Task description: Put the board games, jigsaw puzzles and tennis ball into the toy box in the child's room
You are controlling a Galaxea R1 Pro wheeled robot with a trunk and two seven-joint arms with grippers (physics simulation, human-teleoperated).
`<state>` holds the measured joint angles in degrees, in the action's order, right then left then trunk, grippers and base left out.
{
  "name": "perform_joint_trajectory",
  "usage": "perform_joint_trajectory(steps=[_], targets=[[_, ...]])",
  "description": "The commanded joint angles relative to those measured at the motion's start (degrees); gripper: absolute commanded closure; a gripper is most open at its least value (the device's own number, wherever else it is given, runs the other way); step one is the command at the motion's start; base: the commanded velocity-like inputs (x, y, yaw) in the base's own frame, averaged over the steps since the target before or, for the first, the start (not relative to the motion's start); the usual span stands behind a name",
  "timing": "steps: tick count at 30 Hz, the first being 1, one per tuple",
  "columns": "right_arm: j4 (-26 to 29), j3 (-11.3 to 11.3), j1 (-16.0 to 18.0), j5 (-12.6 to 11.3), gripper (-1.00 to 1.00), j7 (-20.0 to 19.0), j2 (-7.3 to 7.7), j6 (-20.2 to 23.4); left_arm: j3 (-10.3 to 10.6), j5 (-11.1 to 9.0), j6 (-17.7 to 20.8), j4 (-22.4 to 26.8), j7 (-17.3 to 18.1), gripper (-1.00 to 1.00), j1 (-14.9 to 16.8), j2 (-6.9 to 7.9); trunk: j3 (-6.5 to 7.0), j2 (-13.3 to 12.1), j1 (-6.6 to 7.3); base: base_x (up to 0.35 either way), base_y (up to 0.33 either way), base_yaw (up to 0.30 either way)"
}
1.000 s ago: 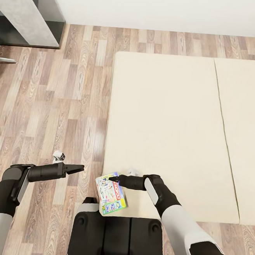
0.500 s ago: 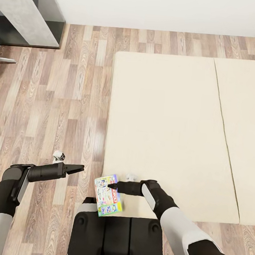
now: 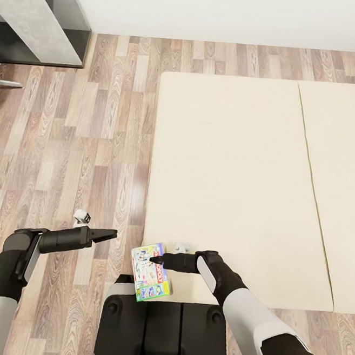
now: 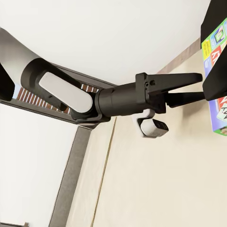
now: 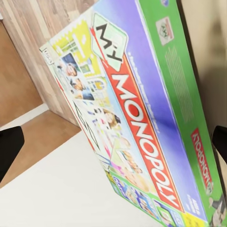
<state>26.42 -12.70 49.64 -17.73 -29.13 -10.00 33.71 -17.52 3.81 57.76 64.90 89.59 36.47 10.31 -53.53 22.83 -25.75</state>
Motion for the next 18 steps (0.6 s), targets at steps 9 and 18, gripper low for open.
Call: perform_joint_trajectory(steps=[9,18], targets=[[0.1,0.0,0.0,-0.1,-1.00,-0.6,0.00,0.2,-0.1,0.4,0.6,0.0,0.4,-1.00,0.0,0.00,-0.06,0.1,-0.03,0.000,0.000,0.000],[0.2,0.0,0.0,-0.5,-1.00,-0.7,0.00,0.1,-0.1,0.4,0.6,0.0,0.4,-1.00,0.0,0.00,-0.06,0.1,-0.03,0.000,0.000,0.000]])
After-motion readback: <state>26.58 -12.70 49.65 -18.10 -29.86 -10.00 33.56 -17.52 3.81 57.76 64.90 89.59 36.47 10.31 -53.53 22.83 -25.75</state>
